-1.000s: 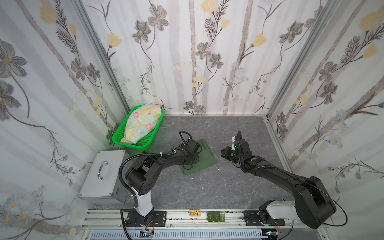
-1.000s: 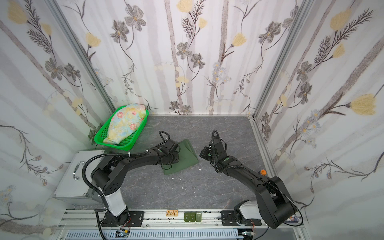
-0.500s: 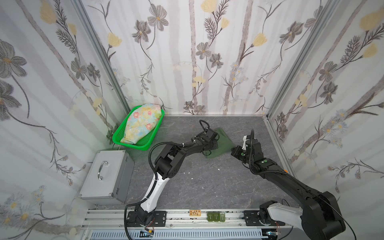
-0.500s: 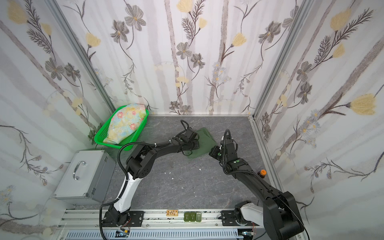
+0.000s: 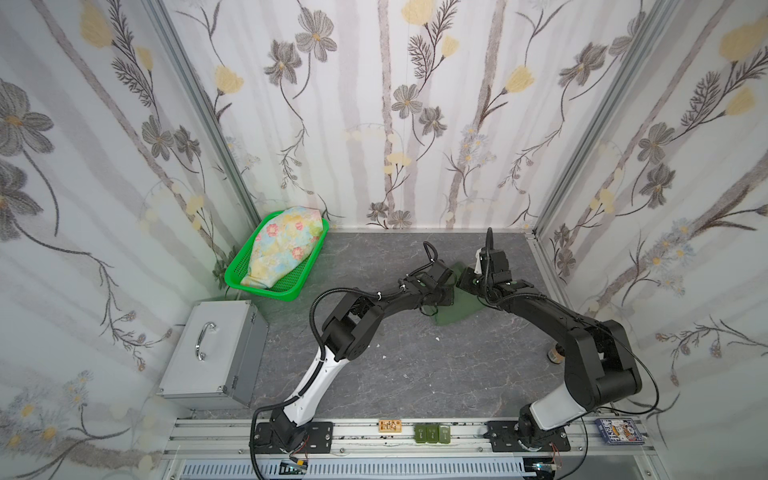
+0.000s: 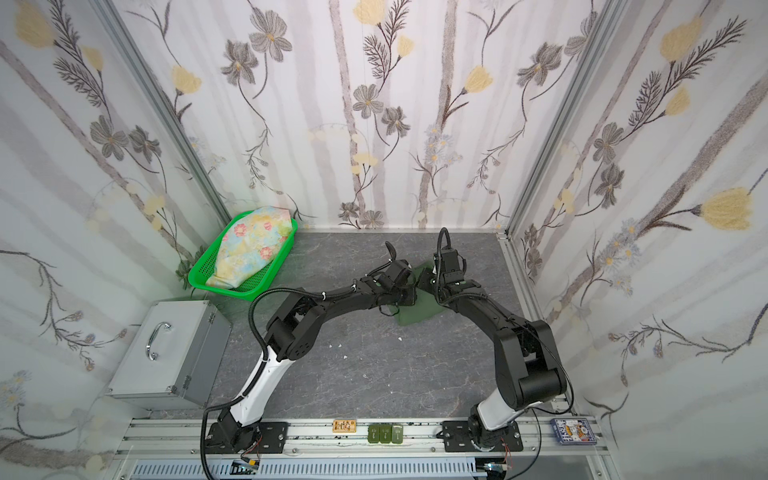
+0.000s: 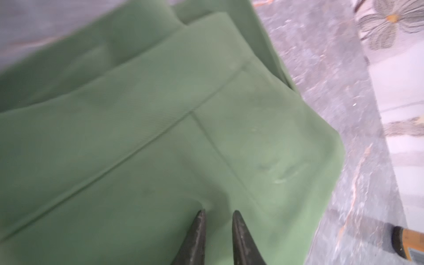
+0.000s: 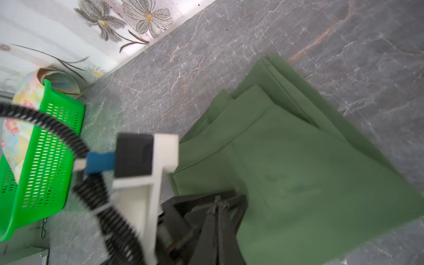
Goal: Fold and stack skirts
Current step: Move the skirt to the center of the table, then move the skirt to the top-right of the table.
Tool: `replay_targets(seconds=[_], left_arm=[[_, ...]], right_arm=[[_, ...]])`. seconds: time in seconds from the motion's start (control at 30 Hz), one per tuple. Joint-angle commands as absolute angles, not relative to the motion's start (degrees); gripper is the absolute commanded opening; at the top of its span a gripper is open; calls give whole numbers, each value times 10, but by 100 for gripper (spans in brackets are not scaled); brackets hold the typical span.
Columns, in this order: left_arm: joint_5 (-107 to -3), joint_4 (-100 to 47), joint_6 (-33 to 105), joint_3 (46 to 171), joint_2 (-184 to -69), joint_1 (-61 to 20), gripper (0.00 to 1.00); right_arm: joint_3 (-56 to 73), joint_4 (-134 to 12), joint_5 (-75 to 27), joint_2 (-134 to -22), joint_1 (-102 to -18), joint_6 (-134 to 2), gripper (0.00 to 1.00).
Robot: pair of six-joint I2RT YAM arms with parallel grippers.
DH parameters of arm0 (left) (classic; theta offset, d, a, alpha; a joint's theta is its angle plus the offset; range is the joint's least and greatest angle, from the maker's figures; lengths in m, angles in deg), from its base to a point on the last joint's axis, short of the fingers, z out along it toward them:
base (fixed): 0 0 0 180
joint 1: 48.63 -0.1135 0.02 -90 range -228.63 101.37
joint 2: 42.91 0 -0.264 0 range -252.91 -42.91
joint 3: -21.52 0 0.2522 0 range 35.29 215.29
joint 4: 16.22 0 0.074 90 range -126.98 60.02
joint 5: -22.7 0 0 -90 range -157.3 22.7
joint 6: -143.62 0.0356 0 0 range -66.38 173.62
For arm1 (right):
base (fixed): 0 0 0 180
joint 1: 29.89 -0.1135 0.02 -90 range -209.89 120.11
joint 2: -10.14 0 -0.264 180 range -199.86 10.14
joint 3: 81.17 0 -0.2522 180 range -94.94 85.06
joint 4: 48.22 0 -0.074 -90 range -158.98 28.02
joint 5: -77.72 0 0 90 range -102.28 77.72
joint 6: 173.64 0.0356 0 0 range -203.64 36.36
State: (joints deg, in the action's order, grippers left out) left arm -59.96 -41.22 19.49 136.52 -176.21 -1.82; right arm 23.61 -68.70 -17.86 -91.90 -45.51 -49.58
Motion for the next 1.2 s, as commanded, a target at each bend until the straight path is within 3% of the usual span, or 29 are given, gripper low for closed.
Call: replay_targets(seconds=[0.0,0.17,0.53,0.87,1.17], left_arm=[[-627,-423,170,1314,-1698,-34,25],[-639,-421,162,1239,-1605,-44,25],[-673,-416,154,1155,-1506,-75,26],[-683,-413,149,1115,-1474,-81,26],[-689,-413,140,1070,-1409,-103,27]], right_arm=[[185,-744,-172,-960,-445,-558,0],[123,-775,-201,-1017,-441,-624,0],[-99,-1029,-175,-1205,-444,-775,0],[-133,-1065,-102,-1254,-444,-757,0],[-211,-1104,-101,-1293,-410,-714,0]])
